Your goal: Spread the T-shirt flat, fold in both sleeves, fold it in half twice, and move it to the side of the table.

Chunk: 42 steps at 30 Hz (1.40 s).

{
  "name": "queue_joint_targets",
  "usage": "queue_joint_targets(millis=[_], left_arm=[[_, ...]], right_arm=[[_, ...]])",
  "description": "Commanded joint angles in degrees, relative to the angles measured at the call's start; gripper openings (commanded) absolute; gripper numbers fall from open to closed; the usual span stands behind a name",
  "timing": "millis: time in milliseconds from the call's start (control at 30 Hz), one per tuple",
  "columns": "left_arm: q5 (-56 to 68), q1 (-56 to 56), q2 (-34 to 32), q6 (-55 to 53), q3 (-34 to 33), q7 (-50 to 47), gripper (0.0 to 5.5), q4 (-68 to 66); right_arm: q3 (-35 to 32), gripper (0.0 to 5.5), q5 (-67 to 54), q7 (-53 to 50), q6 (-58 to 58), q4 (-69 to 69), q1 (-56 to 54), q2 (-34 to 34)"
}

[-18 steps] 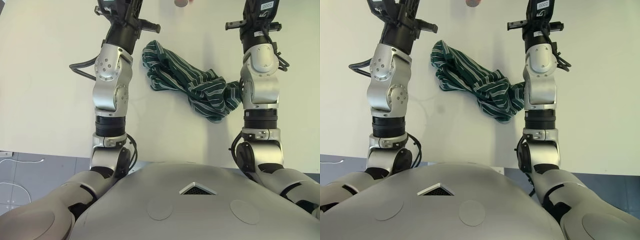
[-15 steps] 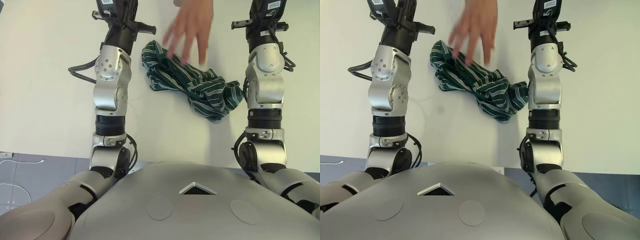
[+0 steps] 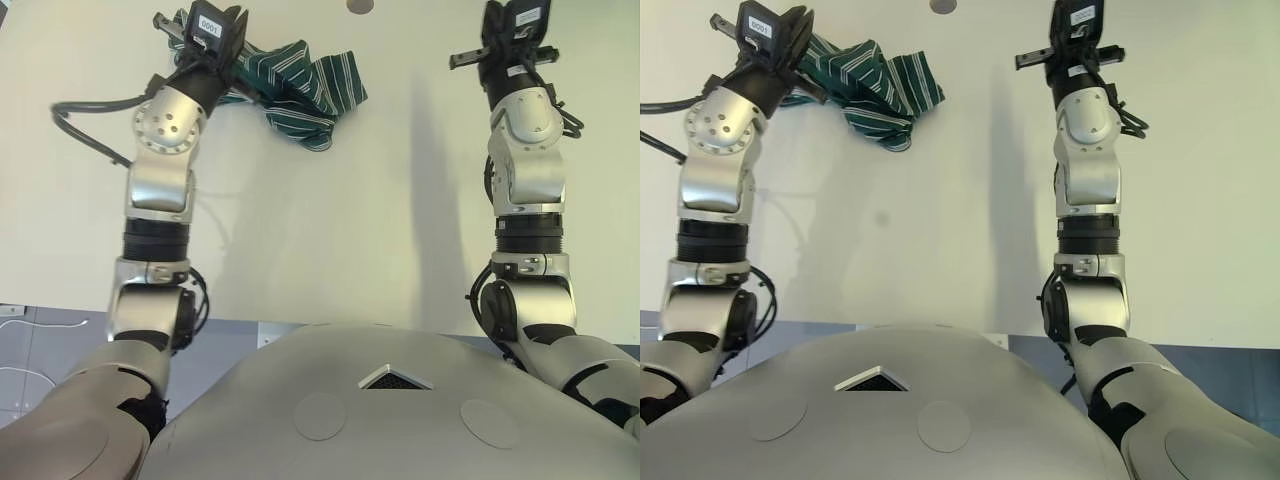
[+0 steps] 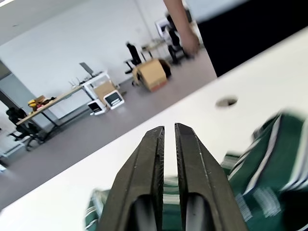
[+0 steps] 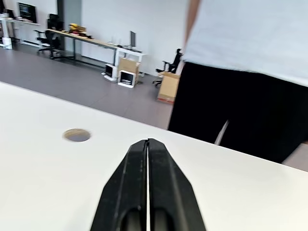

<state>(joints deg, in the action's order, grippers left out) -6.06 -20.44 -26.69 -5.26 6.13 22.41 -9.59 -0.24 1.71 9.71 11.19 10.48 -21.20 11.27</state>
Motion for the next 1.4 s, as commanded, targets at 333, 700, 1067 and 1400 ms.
queue_joint_targets(millis=[333, 700, 1067, 1400], left_arm=[[-17.34, -16.42, -15.39, 14.97, 8.69, 5.36, 1.38, -32.5], [-9.75, -8.68, -6.83, 7.56, 2.19, 1.65, 1.38, -19.14], [-9.41, 0.79, -5.6, 0.15, -1.02, -0.32, 1.38, -5.02], [-9.27, 3.54, -4.51, -0.69, -1.71, -0.34, 1.38, -2.41]], right_arm=[[13.25, 0.22, -7.82, 20.74, 15.37, -8.82, -5.65, -4.34], [25.09, 1.02, 0.41, 19.64, 22.0, 14.5, -16.3, -6.95], [26.35, 0.15, 2.45, 45.39, 15.25, 15.26, -1.11, 20.41], [9.32, 1.0, -7.2, 52.16, -5.81, -10.72, 4.22, 33.96]])
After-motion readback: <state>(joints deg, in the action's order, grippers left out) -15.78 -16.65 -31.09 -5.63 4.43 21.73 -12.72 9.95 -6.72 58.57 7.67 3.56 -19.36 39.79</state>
